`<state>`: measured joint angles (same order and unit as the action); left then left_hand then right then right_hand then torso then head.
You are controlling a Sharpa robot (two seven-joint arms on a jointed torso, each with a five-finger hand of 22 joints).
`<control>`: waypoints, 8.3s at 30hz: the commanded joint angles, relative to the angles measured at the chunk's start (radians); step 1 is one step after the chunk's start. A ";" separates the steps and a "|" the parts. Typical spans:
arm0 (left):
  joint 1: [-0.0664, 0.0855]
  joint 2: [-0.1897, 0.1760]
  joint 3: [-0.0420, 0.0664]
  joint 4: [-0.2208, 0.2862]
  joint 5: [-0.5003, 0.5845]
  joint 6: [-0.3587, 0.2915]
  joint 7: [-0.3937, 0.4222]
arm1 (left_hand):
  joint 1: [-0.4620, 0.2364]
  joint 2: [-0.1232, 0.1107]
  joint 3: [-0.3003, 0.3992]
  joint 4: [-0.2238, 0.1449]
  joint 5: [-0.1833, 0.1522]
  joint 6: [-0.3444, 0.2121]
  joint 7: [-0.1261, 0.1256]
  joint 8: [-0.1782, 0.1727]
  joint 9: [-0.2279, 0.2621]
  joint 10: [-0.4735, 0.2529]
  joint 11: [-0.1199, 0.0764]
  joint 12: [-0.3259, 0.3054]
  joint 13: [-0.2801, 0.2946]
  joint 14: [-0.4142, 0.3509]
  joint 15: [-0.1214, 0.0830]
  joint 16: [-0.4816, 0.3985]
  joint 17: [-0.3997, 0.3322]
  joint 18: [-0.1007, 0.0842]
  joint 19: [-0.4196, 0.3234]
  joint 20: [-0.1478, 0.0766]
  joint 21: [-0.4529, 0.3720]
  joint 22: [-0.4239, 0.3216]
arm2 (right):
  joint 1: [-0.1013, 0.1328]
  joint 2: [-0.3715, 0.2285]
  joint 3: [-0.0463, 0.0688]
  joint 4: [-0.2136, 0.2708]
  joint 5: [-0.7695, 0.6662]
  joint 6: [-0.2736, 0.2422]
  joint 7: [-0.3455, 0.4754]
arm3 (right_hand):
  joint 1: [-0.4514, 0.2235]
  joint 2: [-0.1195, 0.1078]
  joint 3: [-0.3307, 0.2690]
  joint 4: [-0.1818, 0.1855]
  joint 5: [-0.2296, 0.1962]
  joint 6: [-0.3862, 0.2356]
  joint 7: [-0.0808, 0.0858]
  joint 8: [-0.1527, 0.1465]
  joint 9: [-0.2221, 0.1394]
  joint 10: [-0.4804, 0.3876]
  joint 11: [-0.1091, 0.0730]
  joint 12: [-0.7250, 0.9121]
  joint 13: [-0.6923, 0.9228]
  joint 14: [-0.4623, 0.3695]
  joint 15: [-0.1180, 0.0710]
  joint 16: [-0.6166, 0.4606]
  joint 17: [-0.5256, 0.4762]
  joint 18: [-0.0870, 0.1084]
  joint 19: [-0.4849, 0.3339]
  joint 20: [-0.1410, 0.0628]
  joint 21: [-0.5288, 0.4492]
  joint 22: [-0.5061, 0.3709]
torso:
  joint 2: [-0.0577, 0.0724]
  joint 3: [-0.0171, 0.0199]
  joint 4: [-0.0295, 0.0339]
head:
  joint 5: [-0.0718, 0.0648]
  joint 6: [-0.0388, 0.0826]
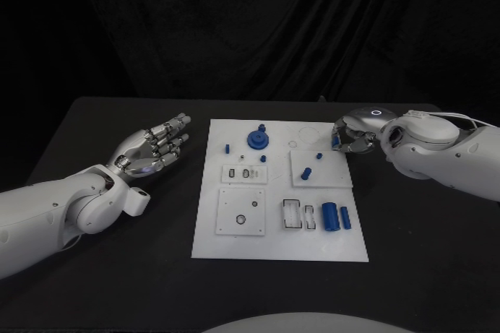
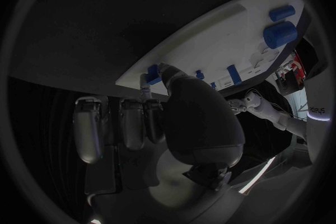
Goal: Assemble the parts on the task board
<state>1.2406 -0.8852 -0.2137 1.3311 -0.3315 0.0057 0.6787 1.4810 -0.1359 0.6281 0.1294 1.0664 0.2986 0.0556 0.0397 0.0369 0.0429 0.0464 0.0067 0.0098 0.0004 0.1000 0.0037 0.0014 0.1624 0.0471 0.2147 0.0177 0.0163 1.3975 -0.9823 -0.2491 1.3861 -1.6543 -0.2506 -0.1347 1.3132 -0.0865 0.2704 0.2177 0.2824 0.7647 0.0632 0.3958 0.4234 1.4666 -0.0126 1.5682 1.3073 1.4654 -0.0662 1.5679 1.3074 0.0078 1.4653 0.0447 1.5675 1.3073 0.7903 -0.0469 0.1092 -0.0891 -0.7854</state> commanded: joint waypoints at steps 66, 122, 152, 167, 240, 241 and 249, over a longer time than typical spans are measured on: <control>-0.009 0.001 0.001 0.013 -0.001 0.011 0.041 | -0.052 0.036 -0.060 -0.028 0.063 -0.006 0.010 -0.002 0.000 0.001 0.003 0.004 0.001 0.001 0.010 -0.003 -0.001 0.017 0.003 0.008 0.003 0.001 | -0.038 0.235 0.003 0.171 0.002 -0.031 -0.016 | 0.008 0.020 0.009 -0.080 0.000 0.140 0.017 -0.064 -0.018 0.104 0.007 0.003 0.263 0.105 0.001 0.003 0.263 -0.008 0.106 0.000 0.003 0.263 | 0.002 0.0001 -0.0003 | 0.004 -0.019; -0.010 -0.001 0.001 0.006 -0.001 0.002 0.031 | -0.045 0.062 -0.082 -0.033 0.052 -0.005 0.009 -0.002 0.000 -0.002 0.001 0.003 0.000 0.000 0.006 -0.004 -0.001 0.017 0.003 0.006 0.002 0.001 | -0.056 0.234 0.004 0.166 -0.043 -0.084 -0.011 | -0.070 -0.037 -0.056 -0.066 0.001 -0.131 0.029 -0.266 -0.036 0.104 0.018 0.003 0.263 0.105 0.014 0.003 0.263 -0.008 0.106 0.016 0.003 0.263 | 0.001 -0.0002 0.0025 | 0.015 -0.015; 0.010 0.113 0.002 -0.117 -0.038 -0.077 -0.111 | -0.136 0.297 -0.743 0.152 -0.980 0.127 0.122 0.028 0.013 0.372 0.123 0.068 0.087 0.347 0.085 0.174 0.061 0.014 0.191 0.075 0.109 0.049 | 0.017 0.103 0.005 0.186 -0.049 -0.424 0.065 | -0.001 -0.073 -0.091 0.072 0.009 -0.206 0.017 -0.275 -0.008 0.104 0.007 0.003 0.263 0.105 0.004 0.003 0.263 -0.008 0.106 0.008 0.003 0.263 | -0.048 0.0319 -0.0138 | 0.080 0.112; 0.097 0.186 0.002 -0.055 -0.795 -0.351 -0.321 | 0.017 0.284 -0.754 0.160 -0.848 0.512 0.112 0.107 0.051 1.001 0.041 1.166 0.978 1.028 -0.058 1.329 0.777 0.011 0.930 -0.069 0.864 0.480 | 0.019 0.049 0.002 0.170 -0.049 -0.383 0.013 | 0.034 -0.032 -0.063 0.059 0.004 -0.187 0.023 -0.257 0.007 0.104 0.011 0.003 0.263 0.105 0.007 0.003 0.263 -0.008 0.106 0.008 0.003 0.263 | -0.109 0.0665 -0.0373 | 0.101 0.055; 0.137 0.418 0.002 -0.017 -0.889 0.017 -1.152 | -0.337 0.257 -0.769 0.153 -0.786 0.690 -0.043 0.460 0.859 1.528 -0.099 1.564 1.561 1.570 -0.197 1.567 1.569 -0.132 1.447 -0.199 1.493 1.440 | 0.018 0.054 0.001 0.141 -0.049 -0.272 -0.025 | 0.036 -0.026 -0.062 0.052 0.002 -0.143 0.024 -0.233 0.020 0.104 0.012 0.003 0.263 0.105 0.007 0.003 0.263 -0.008 0.106 0.009 0.003 0.263 | -0.100 0.0896 -0.0698 | 0.140 -0.076; 0.137 0.420 0.002 -0.019 -0.889 0.017 -1.151 | -0.337 0.257 -0.769 0.154 -0.784 0.690 -0.043 0.459 0.860 1.528 -0.099 1.564 1.561 1.570 -0.197 1.567 1.569 -0.132 1.447 -0.199 1.492 1.439 | 0.018 0.054 0.001 0.141 -0.049 -0.271 -0.025 | 0.036 -0.026 -0.062 0.052 0.002 -0.143 0.024 -0.233 0.020 0.104 0.012 0.003 0.263 0.105 0.007 0.003 0.263 -0.008 0.106 0.009 0.003 0.263 | -0.100 0.0896 -0.0697 | 0.139 -0.076; 0.137 0.431 0.002 -0.036 -0.889 0.028 -1.155 | -0.335 0.259 -0.766 0.156 -0.770 0.697 -0.044 0.451 0.864 1.528 -0.099 1.564 1.561 1.570 -0.197 1.567 1.569 -0.132 1.447 -0.199 1.492 1.440 | 0.018 0.054 0.002 0.143 -0.049 -0.268 -0.027 | 0.034 -0.024 -0.062 0.053 0.002 -0.140 0.024 -0.231 0.021 0.104 0.012 0.003 0.263 0.105 0.007 0.003 0.263 -0.008 0.106 0.010 0.003 0.263 | -0.100 0.0884 -0.0678 | 0.134 -0.079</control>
<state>1.3757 -0.4574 -0.2128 1.2958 -1.2257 0.0270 -0.4774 1.1380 0.1229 -0.1427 0.2854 0.2932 0.9884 0.0126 0.4966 0.8994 1.4702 -0.0518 1.5683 1.3100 1.4634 -0.0913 1.5682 1.3076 0.0373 1.4671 0.0197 1.5126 1.3076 1.4148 -0.9276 -0.2483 1.5277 -1.6965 -0.5237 -0.1391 1.3475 -0.1210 0.2086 0.2716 0.2859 0.6179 0.0851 0.1587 0.4431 1.4667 0.0019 1.5682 1.3074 1.4671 -0.0571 1.5679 1.3074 0.0079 1.4687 0.0553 1.5674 1.3080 0.6903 0.0421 0.0410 0.0452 -0.8636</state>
